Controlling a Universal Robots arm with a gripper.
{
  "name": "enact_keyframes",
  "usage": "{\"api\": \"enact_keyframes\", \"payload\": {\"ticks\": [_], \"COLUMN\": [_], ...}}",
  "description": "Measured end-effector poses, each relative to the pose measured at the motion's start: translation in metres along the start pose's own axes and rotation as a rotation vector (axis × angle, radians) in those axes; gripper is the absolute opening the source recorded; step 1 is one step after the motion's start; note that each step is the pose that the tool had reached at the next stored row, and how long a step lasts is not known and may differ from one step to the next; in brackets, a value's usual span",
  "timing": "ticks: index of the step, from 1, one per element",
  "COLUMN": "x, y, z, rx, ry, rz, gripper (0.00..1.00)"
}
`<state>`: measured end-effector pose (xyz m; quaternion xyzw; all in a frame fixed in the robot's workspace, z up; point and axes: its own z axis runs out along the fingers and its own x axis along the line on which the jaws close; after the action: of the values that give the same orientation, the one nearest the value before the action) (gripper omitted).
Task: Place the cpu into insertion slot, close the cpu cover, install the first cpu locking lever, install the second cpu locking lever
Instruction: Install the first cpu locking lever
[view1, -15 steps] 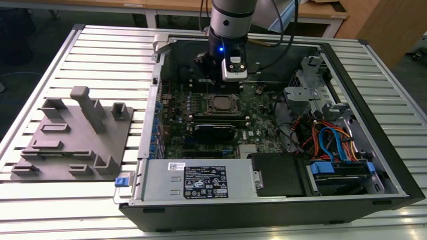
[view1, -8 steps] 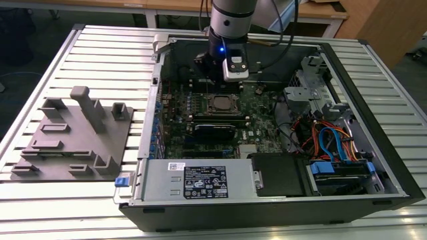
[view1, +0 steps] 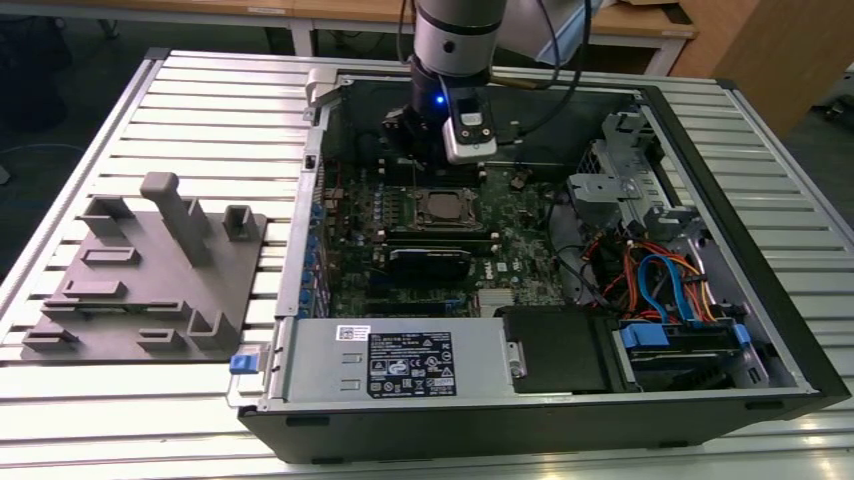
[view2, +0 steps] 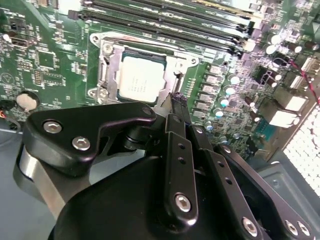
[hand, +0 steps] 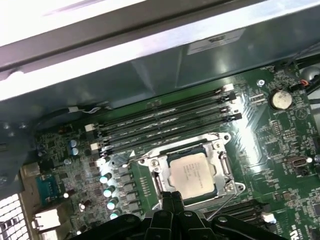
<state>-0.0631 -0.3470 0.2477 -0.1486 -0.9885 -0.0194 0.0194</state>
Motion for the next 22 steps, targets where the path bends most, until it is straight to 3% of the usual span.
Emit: {"api": "enact_keyframes", "payload": {"ticks": [3, 4, 12, 22], "x": [0.0034, 0.0034, 0.0035, 0.0035], "y": [-0.001, -0.001, -0.0011, -0.0011], "z": [0.0005, 0.0006, 0.001, 0.001], "rx": [-0.0031, -0.0033, 0.001, 0.0012], "ry": [-0.01, -0.0108, -0.007, -0.0068], "rz": [-0.003, -0.009, -0.122, -0.126], "gripper": [0.11, 0.11, 0.11, 0.11]}}
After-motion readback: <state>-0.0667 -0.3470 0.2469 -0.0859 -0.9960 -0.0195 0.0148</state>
